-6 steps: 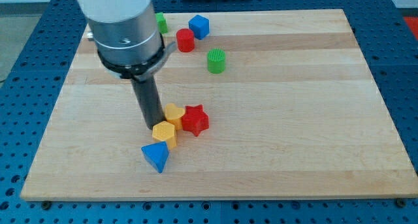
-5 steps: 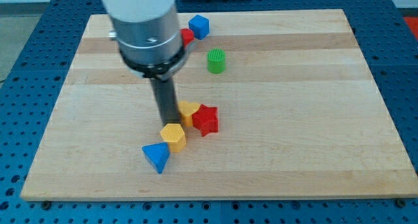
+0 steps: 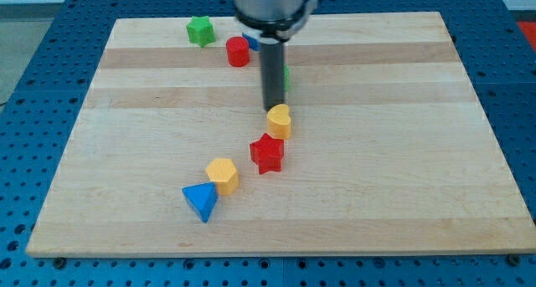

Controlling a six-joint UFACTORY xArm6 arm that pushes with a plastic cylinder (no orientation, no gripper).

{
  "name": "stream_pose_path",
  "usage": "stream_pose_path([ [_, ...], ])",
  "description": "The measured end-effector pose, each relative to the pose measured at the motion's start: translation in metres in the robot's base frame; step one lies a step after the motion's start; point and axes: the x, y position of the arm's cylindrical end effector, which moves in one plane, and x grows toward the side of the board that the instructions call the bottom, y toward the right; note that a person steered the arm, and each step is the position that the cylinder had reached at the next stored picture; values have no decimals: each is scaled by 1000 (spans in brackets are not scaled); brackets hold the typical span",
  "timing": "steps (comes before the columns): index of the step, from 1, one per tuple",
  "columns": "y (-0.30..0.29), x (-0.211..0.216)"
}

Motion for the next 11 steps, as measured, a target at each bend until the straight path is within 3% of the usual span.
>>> stream_pose_path([
  [5,-22,122],
  [7,20,98],
  [9,76,110],
  [11,43,129],
])
